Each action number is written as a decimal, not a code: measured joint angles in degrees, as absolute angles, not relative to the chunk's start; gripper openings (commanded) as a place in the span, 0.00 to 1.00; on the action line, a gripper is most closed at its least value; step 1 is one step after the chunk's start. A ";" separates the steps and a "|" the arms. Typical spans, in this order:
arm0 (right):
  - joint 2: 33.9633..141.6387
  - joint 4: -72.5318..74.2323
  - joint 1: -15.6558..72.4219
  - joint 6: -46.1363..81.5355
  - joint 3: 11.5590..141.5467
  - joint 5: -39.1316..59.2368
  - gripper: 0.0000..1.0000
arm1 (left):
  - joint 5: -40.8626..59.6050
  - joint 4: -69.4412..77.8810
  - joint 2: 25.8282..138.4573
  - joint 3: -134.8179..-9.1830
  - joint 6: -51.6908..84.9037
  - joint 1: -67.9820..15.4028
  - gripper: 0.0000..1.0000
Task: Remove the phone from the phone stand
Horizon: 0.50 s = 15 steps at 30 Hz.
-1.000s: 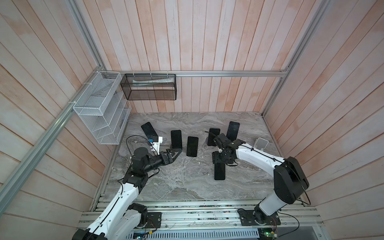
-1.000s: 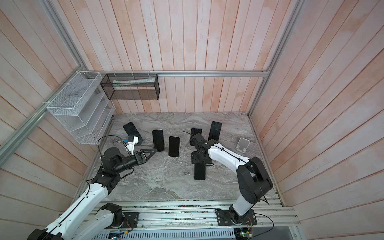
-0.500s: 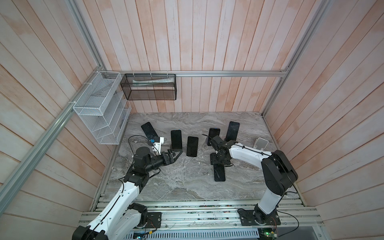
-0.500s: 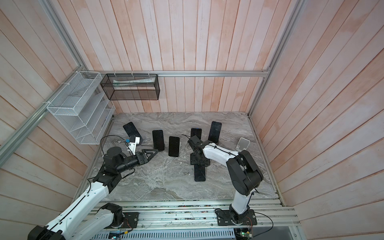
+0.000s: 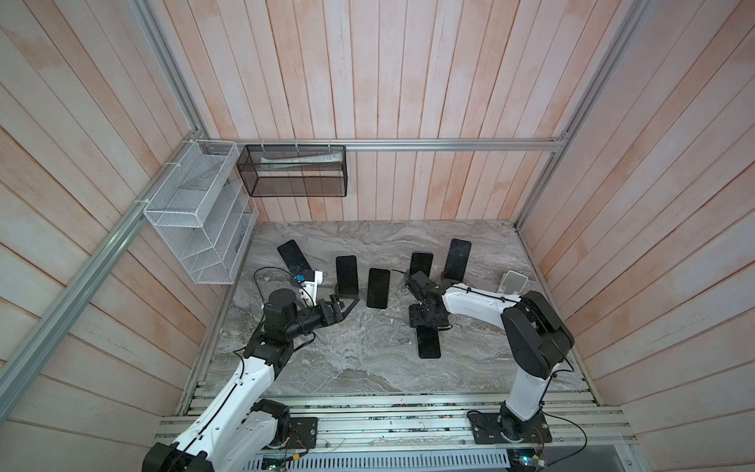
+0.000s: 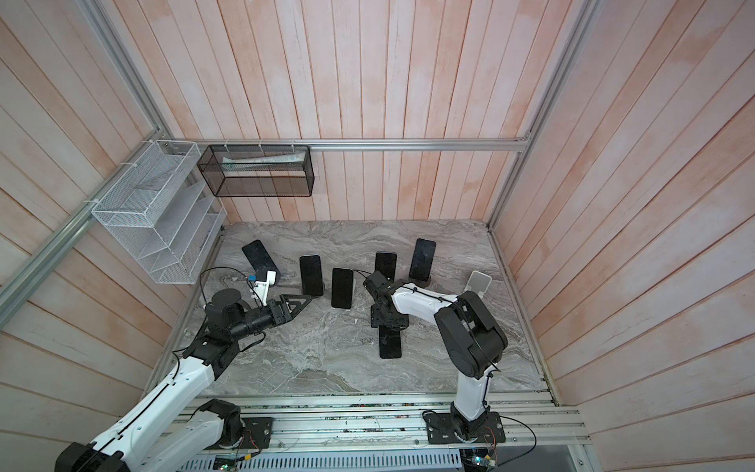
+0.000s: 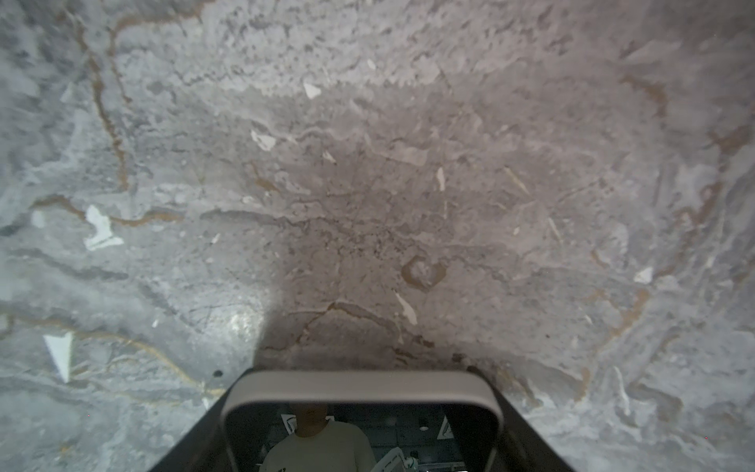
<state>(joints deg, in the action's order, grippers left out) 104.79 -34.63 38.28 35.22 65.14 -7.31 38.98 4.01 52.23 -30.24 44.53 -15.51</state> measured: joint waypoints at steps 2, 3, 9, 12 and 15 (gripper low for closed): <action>104.79 -34.44 38.41 35.18 65.12 -7.20 0.80 | 38.94 3.05 51.92 -30.30 44.34 -15.51 1.00; 104.79 -34.33 38.52 35.18 65.12 -7.18 0.83 | 38.92 2.66 51.64 -30.30 44.21 -15.53 1.00; 104.66 -34.50 38.70 34.65 65.12 -7.55 0.90 | 38.74 1.58 51.27 -30.72 44.18 -15.55 1.00; 104.20 -35.18 38.72 33.78 65.12 -7.70 0.90 | 38.50 0.36 51.24 -31.48 44.18 -15.55 1.00; 102.06 -36.77 38.76 32.36 65.32 -8.21 0.90 | 37.85 -0.64 50.41 -31.94 44.75 -15.55 1.00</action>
